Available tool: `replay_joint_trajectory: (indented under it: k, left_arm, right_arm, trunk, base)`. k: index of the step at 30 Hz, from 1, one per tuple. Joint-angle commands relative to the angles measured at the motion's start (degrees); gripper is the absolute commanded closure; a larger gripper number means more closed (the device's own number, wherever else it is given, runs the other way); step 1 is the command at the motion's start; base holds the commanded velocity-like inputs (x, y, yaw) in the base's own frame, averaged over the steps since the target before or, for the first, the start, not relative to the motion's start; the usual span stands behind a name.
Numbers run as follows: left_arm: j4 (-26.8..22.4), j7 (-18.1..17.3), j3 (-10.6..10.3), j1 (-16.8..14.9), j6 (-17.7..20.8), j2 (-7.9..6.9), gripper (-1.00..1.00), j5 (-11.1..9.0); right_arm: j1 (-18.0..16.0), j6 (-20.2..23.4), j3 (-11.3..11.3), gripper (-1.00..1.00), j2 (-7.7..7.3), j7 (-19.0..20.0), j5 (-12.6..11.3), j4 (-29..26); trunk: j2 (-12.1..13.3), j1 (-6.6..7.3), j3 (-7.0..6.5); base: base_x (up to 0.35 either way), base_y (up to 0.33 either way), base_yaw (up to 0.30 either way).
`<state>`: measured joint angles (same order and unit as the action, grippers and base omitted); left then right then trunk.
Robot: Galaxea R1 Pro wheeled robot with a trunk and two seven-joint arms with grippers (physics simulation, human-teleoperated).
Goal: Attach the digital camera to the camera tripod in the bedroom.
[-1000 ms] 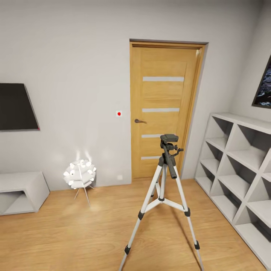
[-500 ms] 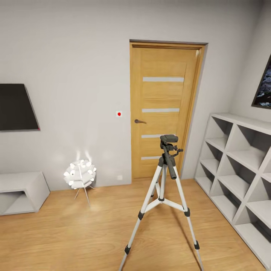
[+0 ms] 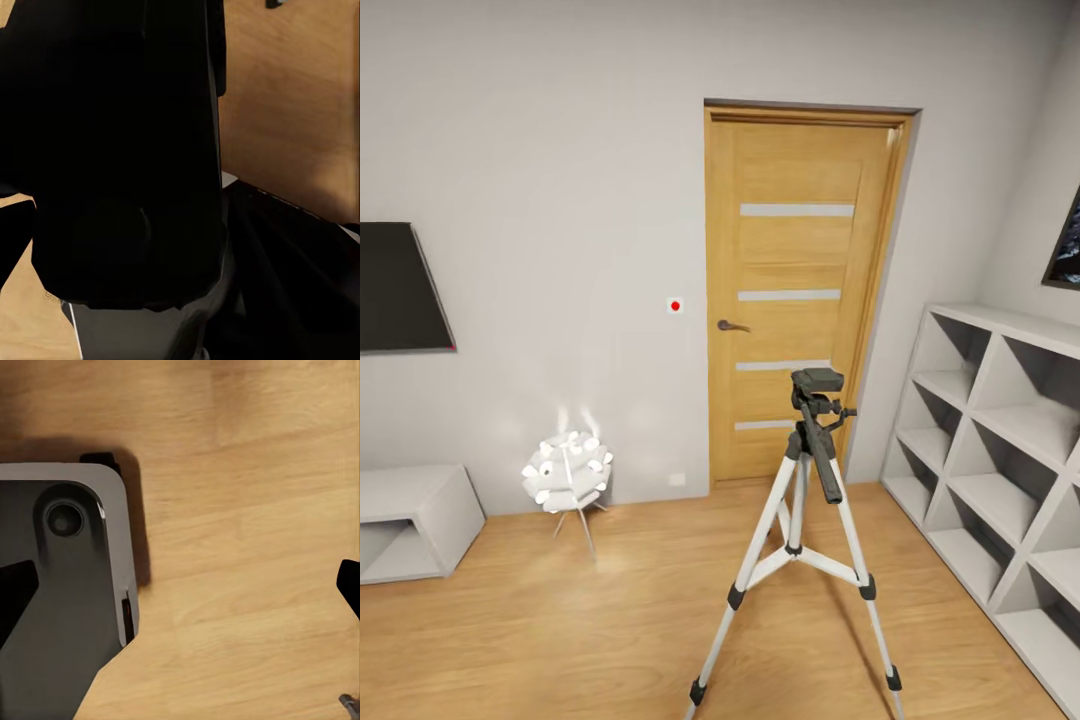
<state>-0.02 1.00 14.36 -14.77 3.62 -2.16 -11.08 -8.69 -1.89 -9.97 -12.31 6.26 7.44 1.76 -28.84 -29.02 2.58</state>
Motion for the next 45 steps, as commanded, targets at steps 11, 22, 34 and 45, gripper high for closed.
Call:
replay_joint_trajectory:
  k: [11,22,34,45]
  left_arm:
    - [0.02,0.06,-0.09,-0.07,0.08,0.02,1.00,-0.44]
    - [0.02,-0.03,-0.08,-0.05,0.05,0.05,1.00,-0.44]
    - [0.02,-0.03,-0.10,-0.06,0.15,0.13,1.00,-0.44]
    - [0.01,-0.03,0.04,-0.07,0.14,0.37,1.00,-0.91]
  right_arm:
    - [-0.10,-0.22,-0.49,-1.00,0.00,0.10,0.57,0.17]
    - [-0.10,-0.18,-0.49,-1.00,0.06,0.03,0.56,0.17]
    - [-0.10,-0.05,-0.49,-1.00,0.09,-0.01,0.55,0.25]
    - [-0.18,-0.12,-0.49,-1.00,0.25,0.04,0.47,0.21]
  trunk:
    - [-0.10,-0.05,0.11]
    - [-0.10,-0.05,0.11]
    - [-0.10,-0.05,0.11]
    - [-0.10,-0.05,0.11]
  base:
    - [0.290,0.181,0.000]
    - [0.199,0.308,-0.023]
    - [0.162,0.326,-0.222]
    - [0.029,0.061,-0.243]
